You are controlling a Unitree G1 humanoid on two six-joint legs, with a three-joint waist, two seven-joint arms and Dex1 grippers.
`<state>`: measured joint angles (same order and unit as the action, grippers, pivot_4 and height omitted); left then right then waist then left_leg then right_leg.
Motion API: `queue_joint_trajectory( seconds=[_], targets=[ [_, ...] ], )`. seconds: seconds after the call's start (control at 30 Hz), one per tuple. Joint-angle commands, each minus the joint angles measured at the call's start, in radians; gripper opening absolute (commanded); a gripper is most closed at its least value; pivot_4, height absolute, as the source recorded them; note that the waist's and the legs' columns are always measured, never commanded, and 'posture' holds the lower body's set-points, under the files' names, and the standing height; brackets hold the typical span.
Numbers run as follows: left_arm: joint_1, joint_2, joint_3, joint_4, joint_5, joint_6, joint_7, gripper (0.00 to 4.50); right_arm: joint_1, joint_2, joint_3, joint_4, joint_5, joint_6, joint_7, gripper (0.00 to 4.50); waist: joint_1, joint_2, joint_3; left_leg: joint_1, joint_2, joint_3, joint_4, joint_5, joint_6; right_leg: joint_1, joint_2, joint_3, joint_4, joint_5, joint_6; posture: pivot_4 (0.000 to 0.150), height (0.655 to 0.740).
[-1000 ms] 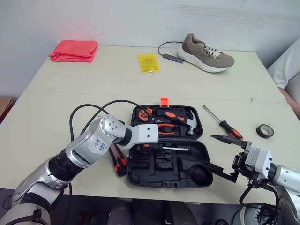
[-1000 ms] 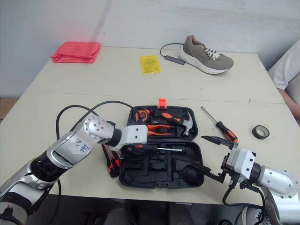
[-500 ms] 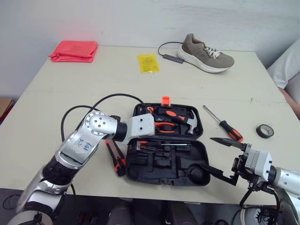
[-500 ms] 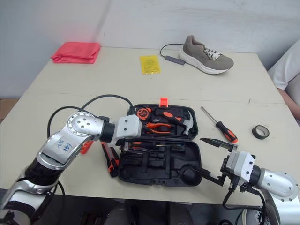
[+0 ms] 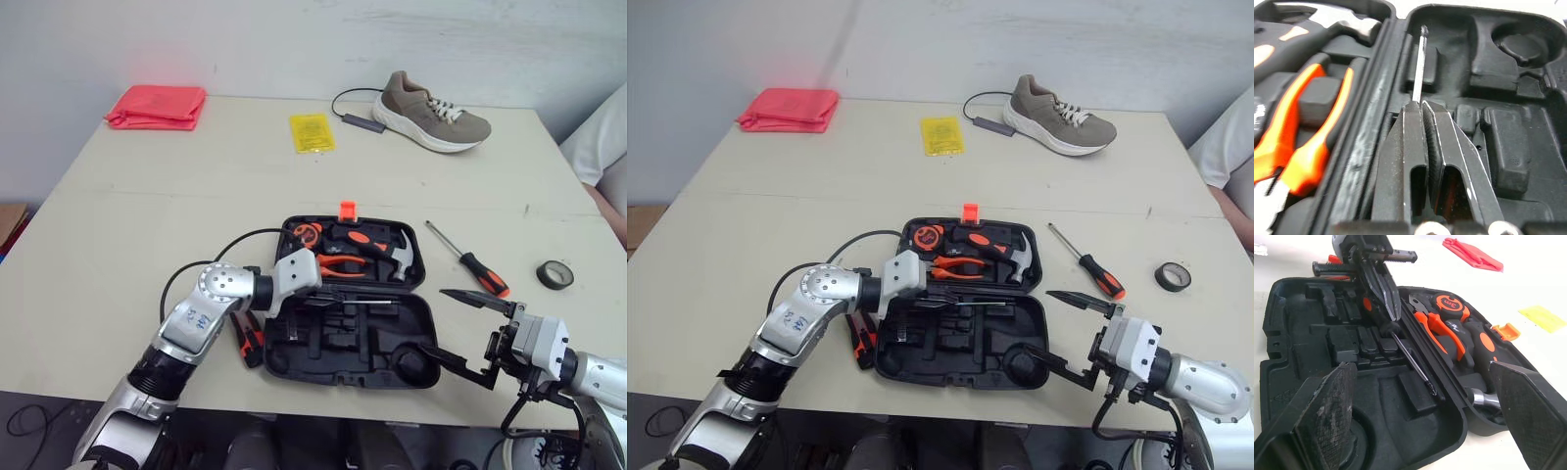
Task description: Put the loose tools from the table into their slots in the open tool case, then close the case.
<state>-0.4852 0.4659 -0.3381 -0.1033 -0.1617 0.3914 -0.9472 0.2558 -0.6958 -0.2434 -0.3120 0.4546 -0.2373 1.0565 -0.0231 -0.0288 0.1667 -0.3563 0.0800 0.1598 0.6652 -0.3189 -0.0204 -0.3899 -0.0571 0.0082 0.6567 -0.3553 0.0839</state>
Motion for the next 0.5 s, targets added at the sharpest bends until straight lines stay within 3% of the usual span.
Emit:
queue_joint_trajectory(
  seconds=[0.03,0.5],
  targets=[
    [-0.018,0.0,-0.01,0.007,0.029,-0.017,0.004,0.07,0.006,0.0,-0.028,-0.034,0.015,-0.006,-0.011,4.5,0.0,0.0,0.0,0.0,0.0,0.0,0.0,0.0,0.0,0.0,0.0,0.0,0.0,0.0,0.0,0.15,0.74],
    [-0.039,-0.016,-0.147,0.057,0.13,0.064,-0.002,0.07,0.011,0.003,-0.025,-0.036,0.009,-0.009,-0.035,4.5,0.014,0.003,-0.003,0.007,0.001,-0.005,-0.001,-0.001,0.001,0.013,-0.001,-0.003,-0.005,0.0,0.0,0.15,0.74]
  ],
)
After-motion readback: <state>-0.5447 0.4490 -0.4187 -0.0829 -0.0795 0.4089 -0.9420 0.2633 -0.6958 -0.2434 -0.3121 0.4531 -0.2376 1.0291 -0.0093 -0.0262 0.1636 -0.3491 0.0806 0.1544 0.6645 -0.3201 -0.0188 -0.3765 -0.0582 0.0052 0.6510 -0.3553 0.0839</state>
